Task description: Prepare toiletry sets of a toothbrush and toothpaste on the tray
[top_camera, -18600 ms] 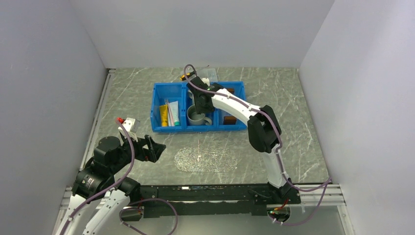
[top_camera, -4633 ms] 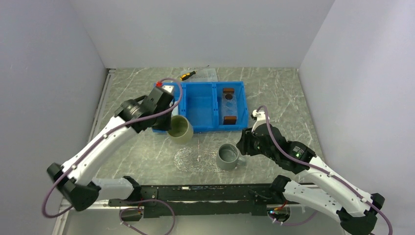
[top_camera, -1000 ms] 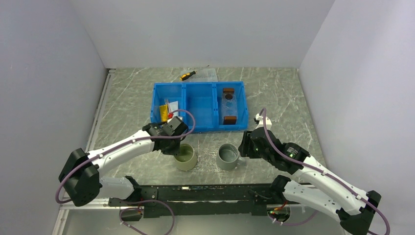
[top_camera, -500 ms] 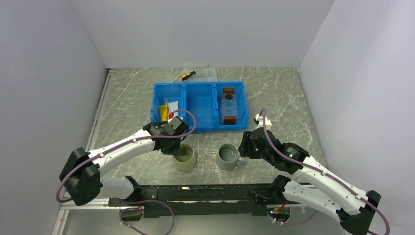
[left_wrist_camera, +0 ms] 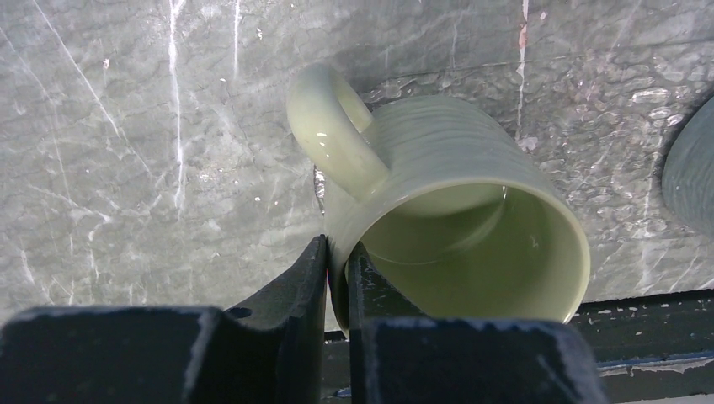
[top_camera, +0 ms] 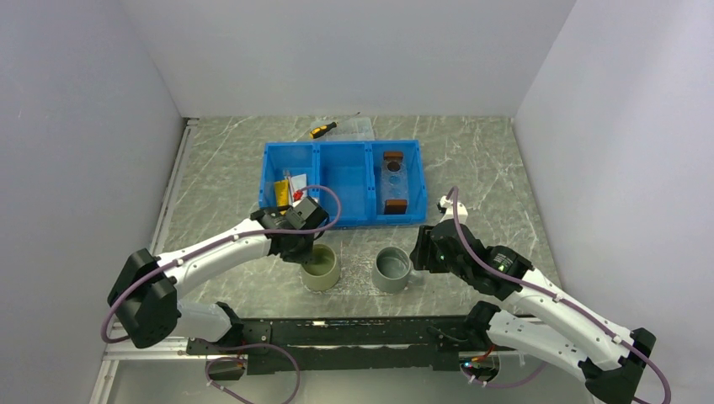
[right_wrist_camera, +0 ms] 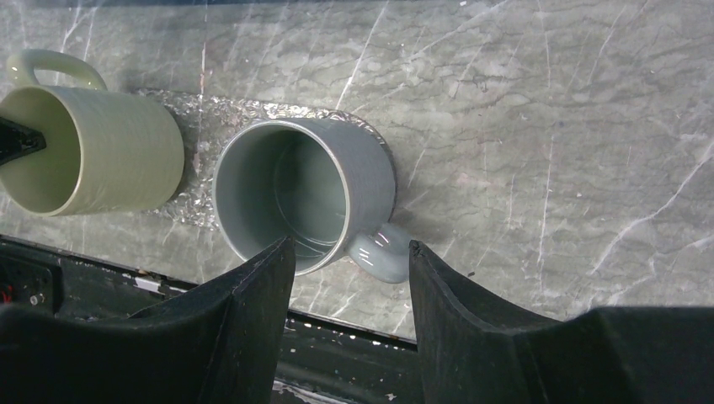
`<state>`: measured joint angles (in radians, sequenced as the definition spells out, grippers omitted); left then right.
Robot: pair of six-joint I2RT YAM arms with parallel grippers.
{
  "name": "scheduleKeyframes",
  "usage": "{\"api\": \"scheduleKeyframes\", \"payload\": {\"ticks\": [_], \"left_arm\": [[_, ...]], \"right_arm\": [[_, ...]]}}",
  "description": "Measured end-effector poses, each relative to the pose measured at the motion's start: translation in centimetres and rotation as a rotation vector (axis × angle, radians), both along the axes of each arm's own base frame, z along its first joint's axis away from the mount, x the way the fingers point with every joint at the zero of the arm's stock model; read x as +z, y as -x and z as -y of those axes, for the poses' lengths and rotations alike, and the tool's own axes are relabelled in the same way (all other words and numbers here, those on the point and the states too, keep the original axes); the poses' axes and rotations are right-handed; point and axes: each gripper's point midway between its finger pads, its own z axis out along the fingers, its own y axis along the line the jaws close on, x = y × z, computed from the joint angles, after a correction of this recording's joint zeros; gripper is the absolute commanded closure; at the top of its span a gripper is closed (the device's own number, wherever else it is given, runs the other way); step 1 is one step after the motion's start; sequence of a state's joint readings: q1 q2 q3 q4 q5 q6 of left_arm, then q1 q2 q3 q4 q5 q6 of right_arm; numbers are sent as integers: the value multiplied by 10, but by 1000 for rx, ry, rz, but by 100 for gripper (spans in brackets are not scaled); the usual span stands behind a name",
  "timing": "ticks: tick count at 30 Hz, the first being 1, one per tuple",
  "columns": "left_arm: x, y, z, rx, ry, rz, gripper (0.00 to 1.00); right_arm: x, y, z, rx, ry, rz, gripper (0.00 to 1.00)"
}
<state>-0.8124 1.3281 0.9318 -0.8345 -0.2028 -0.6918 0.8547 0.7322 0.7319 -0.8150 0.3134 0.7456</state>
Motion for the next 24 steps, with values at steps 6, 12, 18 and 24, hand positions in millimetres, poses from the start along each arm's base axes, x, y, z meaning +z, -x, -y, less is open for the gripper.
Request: {"api": "scheduleKeyframes", "payload": {"ticks": [6, 12, 18, 24], "left_arm": [[-3, 0, -1, 2, -13, -5, 94], [-3, -1, 0, 2, -10, -2, 89], [-4, -1, 0, 2, -12, -4, 84], [-4, -1, 0, 1, -13, -4, 76]], "right_arm": [[0, 0, 0, 1, 0, 0, 45], [0, 0, 0, 0, 0, -1, 45], [-3, 1, 0, -5, 1, -7, 45], [-3, 1, 0, -5, 1, -7, 45]]}}
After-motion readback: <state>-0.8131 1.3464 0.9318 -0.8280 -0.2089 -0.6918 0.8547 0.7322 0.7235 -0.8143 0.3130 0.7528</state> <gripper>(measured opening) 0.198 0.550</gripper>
